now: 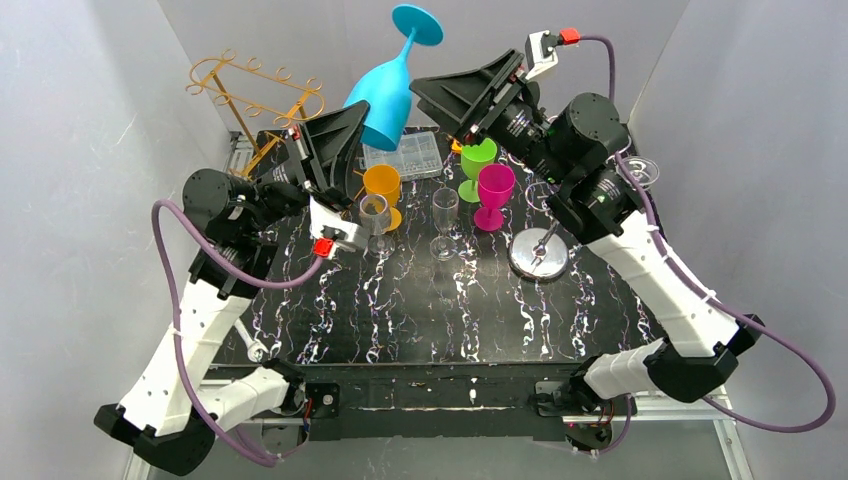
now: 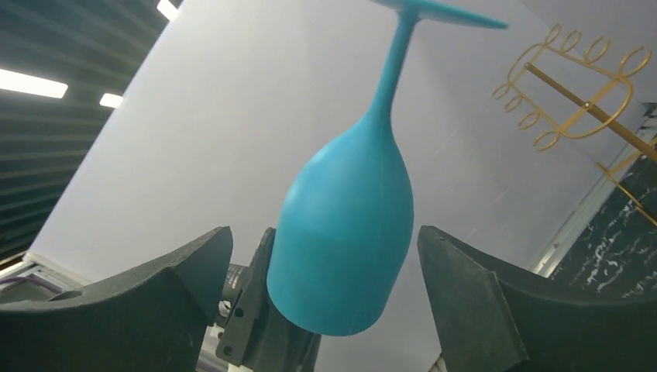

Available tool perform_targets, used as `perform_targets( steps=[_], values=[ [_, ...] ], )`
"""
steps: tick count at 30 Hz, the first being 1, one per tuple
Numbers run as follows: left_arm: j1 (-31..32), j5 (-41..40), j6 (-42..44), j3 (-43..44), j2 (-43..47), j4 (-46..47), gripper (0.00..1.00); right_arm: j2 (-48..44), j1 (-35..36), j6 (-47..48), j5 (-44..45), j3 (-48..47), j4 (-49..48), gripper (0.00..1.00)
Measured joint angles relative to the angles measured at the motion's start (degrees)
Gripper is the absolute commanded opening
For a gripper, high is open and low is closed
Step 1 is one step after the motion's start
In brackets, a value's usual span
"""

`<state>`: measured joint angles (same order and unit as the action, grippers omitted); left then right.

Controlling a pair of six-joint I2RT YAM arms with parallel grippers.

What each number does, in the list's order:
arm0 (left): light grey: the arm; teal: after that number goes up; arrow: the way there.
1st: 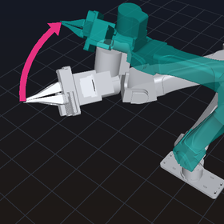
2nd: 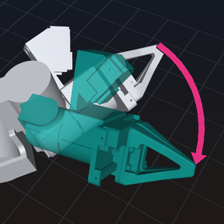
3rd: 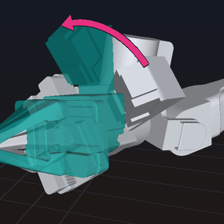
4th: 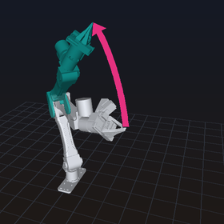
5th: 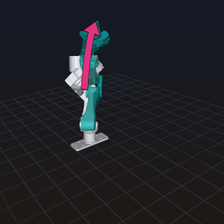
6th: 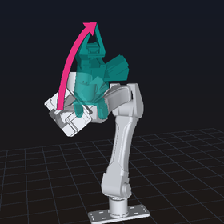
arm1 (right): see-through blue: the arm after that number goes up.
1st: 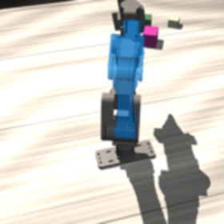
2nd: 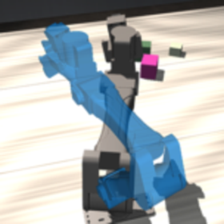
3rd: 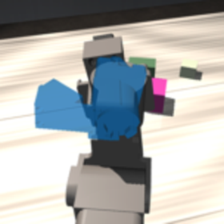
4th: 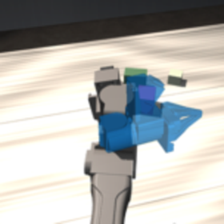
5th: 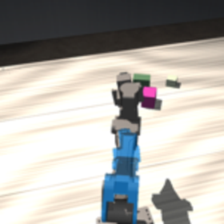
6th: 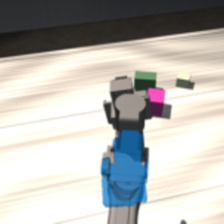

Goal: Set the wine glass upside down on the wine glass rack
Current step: Adjust the wine glass.

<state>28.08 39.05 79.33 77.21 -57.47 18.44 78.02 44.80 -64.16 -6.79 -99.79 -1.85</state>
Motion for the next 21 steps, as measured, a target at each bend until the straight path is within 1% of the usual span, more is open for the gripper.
perform_targets(
  steps=[3,9,14,16,21],
  values=[
    [1.0,0.0,2.6,0.0,-1.0,2.3,0.00,1.0,2.2,-0.3,0.7,0.2,-2.8,0.98],
    [1.9,-0.3,6.4,-0.4,-2.3,4.4,0.00,3.8,5.5,-1.0,2.3,0.2,-3.3,0.98],
    [2.2,-1.3,8.6,-2.2,-1.4,5.9,0.00,3.4,7.8,-1.8,6.5,2.9,-7.7,0.98],
    [2.3,-1.4,9.2,-2.9,-0.8,6.3,0.00,3.4,8.6,-2.0,7.4,3.9,-9.7,0.98],
    [3.6,-1.1,10.4,-3.8,-0.2,7.0,0.00,3.4,9.3,-2.1,8.2,4.1,-11.2,0.98]
  ],
)
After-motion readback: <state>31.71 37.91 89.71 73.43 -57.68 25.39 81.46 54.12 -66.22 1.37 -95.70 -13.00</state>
